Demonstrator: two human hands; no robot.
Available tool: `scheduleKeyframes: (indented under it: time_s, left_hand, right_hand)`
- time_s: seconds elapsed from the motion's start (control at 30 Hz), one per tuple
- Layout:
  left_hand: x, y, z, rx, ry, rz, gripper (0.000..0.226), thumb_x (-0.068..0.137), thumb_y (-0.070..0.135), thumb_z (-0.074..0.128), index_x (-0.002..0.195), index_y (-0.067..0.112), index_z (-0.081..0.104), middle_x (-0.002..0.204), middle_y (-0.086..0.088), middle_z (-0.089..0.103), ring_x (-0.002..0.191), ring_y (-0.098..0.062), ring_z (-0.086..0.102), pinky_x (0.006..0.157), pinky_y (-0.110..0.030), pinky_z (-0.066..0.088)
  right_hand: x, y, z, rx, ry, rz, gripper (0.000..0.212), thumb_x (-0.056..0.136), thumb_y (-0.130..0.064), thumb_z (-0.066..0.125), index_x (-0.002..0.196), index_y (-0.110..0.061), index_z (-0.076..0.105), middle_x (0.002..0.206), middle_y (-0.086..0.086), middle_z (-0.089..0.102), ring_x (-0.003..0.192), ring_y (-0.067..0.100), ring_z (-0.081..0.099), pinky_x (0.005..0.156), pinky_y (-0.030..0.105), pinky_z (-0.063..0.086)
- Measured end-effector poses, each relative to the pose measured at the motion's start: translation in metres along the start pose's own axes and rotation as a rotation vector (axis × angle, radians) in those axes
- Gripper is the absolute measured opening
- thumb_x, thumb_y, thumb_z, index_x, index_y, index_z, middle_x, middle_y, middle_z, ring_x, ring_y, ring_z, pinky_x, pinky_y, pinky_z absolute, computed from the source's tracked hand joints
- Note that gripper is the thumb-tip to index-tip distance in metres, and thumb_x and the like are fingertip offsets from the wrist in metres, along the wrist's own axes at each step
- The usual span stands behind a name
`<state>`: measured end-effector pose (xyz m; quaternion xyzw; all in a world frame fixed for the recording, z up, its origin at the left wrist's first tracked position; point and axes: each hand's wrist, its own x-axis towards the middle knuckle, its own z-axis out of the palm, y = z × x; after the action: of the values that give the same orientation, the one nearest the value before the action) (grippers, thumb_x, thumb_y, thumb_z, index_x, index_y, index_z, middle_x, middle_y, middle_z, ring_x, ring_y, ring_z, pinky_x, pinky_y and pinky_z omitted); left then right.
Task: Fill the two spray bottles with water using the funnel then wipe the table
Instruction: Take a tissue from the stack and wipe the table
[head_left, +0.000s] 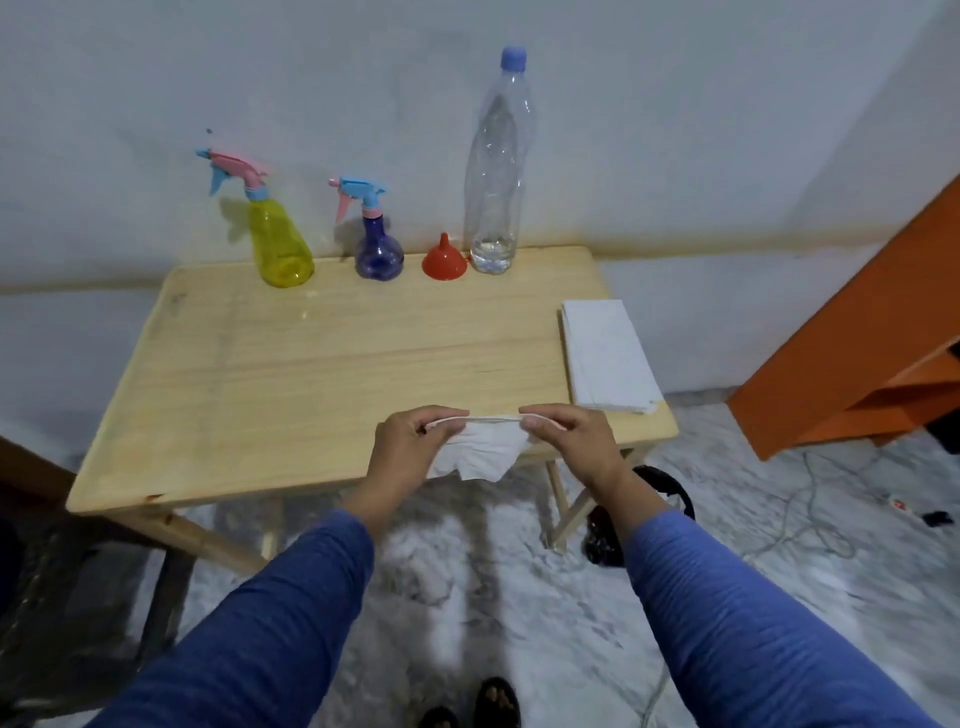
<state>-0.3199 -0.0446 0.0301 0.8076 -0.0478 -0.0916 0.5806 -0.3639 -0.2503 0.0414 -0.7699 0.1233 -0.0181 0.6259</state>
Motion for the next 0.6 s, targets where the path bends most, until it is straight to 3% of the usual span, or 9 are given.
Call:
scheduleKeyframes:
  time_s: [0.23, 0.37, 0.6]
  left_hand:
    - [0.001, 0.042, 0.054, -0.044, -0.111, 0.098, 0.004, 0.081, 0.022, 0.071, 0.081, 0.024, 0.075, 0.079, 0.01, 0.072, 0.073, -0.004, 0.06, 0.063, -0.011, 0.043]
    - [-0.002, 0.061, 0.104, -0.036, -0.221, 0.118, 0.004, 0.08, 0.022, 0.072, 0.083, 0.021, 0.075, 0.079, 0.008, 0.071, 0.066, 0.003, 0.057, 0.061, -0.006, 0.041]
    - [0.005, 0.076, 0.224, 0.05, -0.383, 0.127, 0.007, 0.083, 0.02, 0.068, 0.088, 0.019, 0.074, 0.088, 0.007, 0.07, 0.08, -0.004, 0.057, 0.064, -0.001, 0.036]
  right_hand:
    - [-0.036, -0.011, -0.056, 0.044, 0.235, -0.003, 0.011, 0.077, -0.004, 0.073, 0.088, -0.005, 0.074, 0.071, -0.008, 0.071, 0.069, 0.002, 0.065, 0.071, 0.014, 0.049]
    - [-0.051, -0.005, -0.105, 0.037, 0.356, 0.035, 0.014, 0.08, 0.0, 0.069, 0.094, 0.002, 0.071, 0.058, -0.017, 0.066, 0.057, -0.009, 0.058, 0.056, 0.005, 0.042]
    - [-0.055, 0.04, -0.195, 0.002, 0.574, 0.147, 0.013, 0.08, -0.005, 0.07, 0.093, 0.0, 0.072, 0.079, 0.0, 0.067, 0.061, -0.01, 0.058, 0.058, 0.005, 0.043]
